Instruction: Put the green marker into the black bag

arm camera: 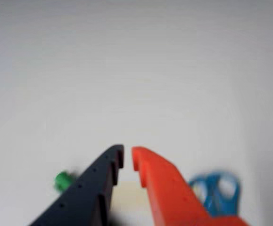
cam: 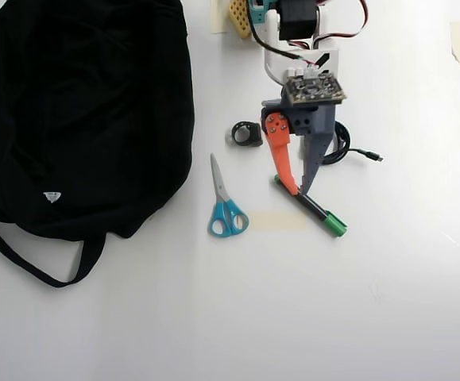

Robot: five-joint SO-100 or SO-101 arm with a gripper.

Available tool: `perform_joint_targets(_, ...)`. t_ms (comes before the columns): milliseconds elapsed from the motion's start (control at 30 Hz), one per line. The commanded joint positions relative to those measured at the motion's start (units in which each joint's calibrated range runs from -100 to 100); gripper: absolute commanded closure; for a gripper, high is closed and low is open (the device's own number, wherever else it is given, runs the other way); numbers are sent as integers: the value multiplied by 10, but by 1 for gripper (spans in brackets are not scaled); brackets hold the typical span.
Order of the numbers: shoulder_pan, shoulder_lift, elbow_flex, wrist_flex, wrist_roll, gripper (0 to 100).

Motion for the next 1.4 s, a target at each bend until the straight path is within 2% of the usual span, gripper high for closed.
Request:
perform_joint_targets(0,-3,-23,-45,105,-31,98)
perform_joint_targets(367,-61,-28,-60,315,-20,98)
perform_joint_targets(667,-73,-27,-58,356,62,98)
perform_joint_targets(1000,-71,-27,-50,368,73,98)
perform_joint_targets(1367,-52,-15,-58,361,184,98)
